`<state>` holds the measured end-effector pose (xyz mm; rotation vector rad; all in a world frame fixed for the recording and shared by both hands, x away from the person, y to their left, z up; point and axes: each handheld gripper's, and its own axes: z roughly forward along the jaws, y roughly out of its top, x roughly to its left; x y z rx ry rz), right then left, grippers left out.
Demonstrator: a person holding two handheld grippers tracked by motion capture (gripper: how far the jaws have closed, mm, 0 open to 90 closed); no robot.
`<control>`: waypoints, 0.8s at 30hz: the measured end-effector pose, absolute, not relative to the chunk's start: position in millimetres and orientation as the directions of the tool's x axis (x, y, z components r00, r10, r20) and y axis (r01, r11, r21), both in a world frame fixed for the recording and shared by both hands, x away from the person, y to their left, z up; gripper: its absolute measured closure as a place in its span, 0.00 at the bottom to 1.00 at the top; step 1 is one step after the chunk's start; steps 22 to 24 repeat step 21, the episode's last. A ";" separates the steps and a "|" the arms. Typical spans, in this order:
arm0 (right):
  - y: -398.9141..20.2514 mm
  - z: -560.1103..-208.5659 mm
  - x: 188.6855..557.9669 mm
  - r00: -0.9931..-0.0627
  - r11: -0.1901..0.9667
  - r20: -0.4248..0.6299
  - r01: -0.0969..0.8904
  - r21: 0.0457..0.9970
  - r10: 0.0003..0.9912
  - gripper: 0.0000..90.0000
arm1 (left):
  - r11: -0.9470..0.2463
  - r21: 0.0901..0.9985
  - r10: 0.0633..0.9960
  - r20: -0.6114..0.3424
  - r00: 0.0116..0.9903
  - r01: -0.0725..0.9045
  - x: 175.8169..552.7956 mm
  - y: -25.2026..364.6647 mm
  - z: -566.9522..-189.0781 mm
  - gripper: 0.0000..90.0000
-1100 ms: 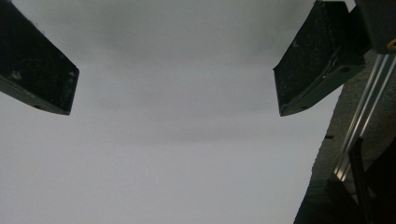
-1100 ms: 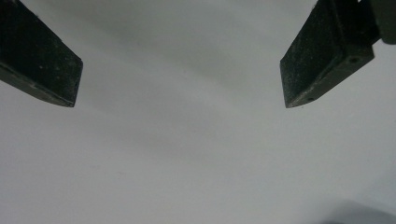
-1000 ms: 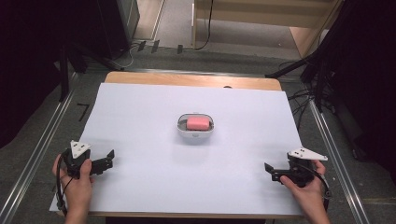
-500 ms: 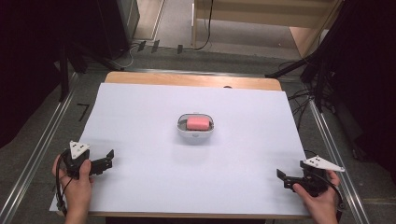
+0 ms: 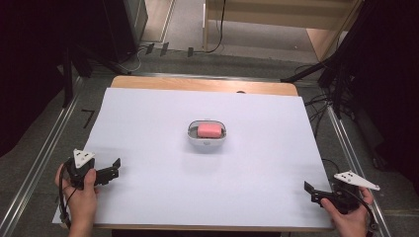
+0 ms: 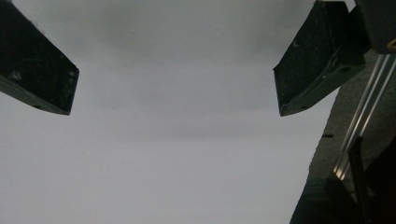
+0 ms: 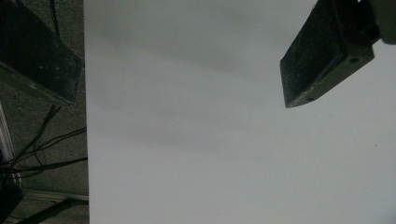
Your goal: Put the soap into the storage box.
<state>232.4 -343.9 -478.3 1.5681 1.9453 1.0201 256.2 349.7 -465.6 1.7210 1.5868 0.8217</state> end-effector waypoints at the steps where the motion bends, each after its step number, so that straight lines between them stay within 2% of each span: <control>1: -343.9 -478.3 232.4 -0.261 0.085 0.109 0.635 0.768 0.959 0.00 | -0.057 0.805 0.997 0.019 0.072 0.591 256.2 349.7 -465.6 0.00; 9: -342.6 -483.9 230.1 -0.258 0.063 0.128 0.620 0.782 0.958 0.00 | -0.061 0.804 0.997 0.023 0.072 0.591 256.2 349.3 -465.7 0.00; 15: -340.7 -490.2 222.6 -0.248 0.069 0.094 0.577 0.814 0.964 0.02 | -0.050 0.812 0.998 0.013 0.069 0.582 254.9 350.3 -465.4 0.00; 24: -338.9 -490.6 223.7 -0.238 0.073 0.084 0.583 0.809 0.968 0.02 | -0.056 0.804 0.997 0.019 0.070 0.592 256.3 349.6 -465.6 0.00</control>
